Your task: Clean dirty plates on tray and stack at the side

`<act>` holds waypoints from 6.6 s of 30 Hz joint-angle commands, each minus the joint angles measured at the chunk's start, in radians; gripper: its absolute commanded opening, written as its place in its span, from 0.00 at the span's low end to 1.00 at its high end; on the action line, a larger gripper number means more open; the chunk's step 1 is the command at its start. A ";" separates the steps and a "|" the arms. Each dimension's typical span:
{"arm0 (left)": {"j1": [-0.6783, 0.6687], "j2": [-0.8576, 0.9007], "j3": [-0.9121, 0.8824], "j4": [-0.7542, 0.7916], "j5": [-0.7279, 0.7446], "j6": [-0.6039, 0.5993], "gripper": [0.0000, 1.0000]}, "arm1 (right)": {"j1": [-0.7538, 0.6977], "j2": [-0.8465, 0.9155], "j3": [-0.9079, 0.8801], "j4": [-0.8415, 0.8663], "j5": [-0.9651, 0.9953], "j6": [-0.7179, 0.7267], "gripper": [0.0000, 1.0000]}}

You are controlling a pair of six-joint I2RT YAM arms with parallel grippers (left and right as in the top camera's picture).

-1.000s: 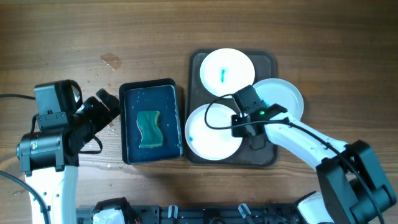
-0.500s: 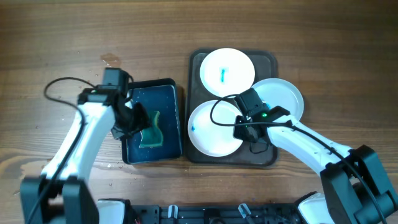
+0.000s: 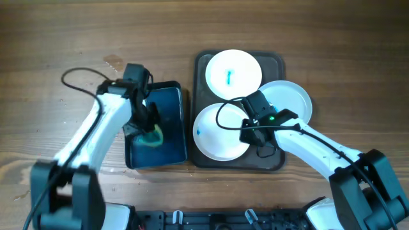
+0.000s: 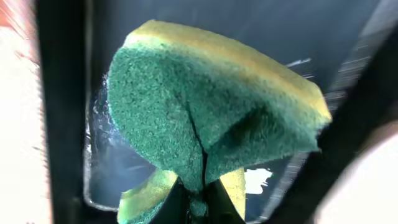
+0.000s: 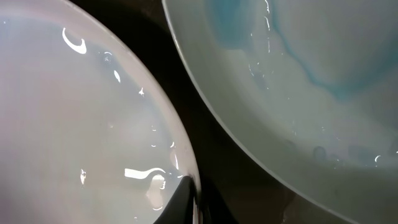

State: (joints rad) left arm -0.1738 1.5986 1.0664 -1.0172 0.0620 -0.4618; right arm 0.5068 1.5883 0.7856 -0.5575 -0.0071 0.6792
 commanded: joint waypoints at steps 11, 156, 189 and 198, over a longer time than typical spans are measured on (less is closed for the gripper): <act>-0.243 -0.065 0.039 0.196 0.259 -0.024 0.04 | -0.003 0.003 -0.027 -0.004 0.025 -0.021 0.04; 0.380 -0.505 0.015 -0.077 0.056 -0.016 1.00 | -0.318 -0.206 0.611 -0.286 -0.238 -0.157 0.04; 0.380 -0.505 0.015 -0.077 0.056 -0.016 1.00 | -0.740 -0.210 0.279 -0.260 -0.290 -0.528 0.51; 0.380 -0.505 0.015 -0.076 0.056 -0.016 1.00 | -0.720 -0.024 0.089 -0.056 -0.241 -0.443 0.25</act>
State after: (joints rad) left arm 0.1993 1.0977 1.0657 -1.0966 0.1280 -0.4904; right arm -0.2157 1.5326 0.8700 -0.6296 -0.2207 0.2264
